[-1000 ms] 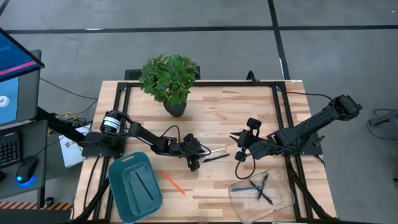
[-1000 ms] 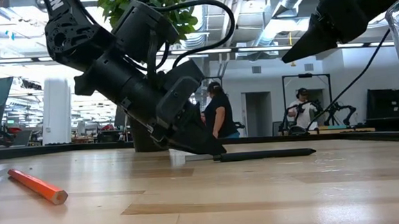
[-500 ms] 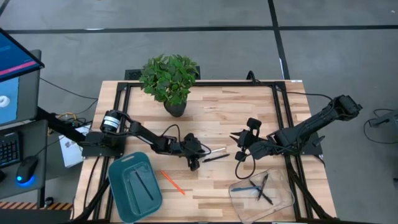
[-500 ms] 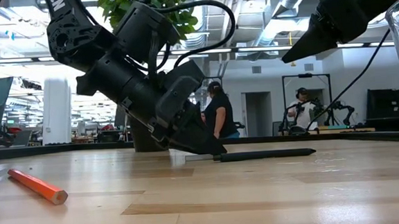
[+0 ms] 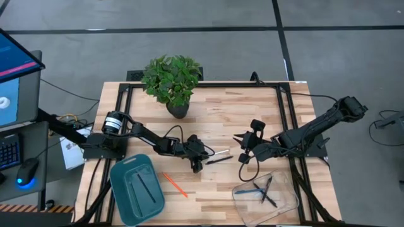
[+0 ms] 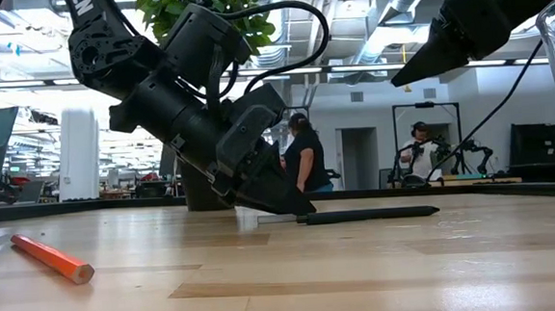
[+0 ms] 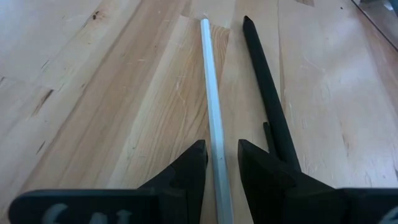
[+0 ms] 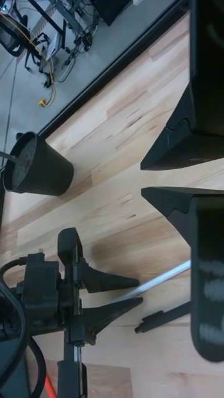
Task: Sort pens & pencils
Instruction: Put the white pencil into the blue bin
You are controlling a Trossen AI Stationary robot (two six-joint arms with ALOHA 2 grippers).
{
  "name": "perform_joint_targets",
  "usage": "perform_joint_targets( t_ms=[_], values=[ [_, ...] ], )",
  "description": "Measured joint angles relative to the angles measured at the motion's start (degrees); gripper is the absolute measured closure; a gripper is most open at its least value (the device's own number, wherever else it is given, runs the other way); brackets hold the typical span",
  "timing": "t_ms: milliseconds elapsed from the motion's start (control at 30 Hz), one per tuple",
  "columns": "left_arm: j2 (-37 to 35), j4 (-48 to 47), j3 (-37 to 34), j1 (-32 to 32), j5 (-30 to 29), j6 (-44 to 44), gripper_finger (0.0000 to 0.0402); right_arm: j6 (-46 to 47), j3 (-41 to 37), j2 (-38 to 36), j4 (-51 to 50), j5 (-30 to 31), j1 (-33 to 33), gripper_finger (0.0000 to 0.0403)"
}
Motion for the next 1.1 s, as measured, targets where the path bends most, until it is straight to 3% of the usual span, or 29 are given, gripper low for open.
perform_joint_targets(
  t_ms=[533, 1100],
  values=[
    [1.08, 1.12, 0.16, 0.88, 1.13, 0.16, 0.0311, -0.41, -0.01, 0.00, 0.04, 0.00, 0.00, 0.0328],
    [2.43, 4.28, 0.42, 1.00, 2.03, -0.74, 0.0347, -0.41, 0.01, 0.00, 0.44, -0.02, 0.00, 0.0328]
  ],
)
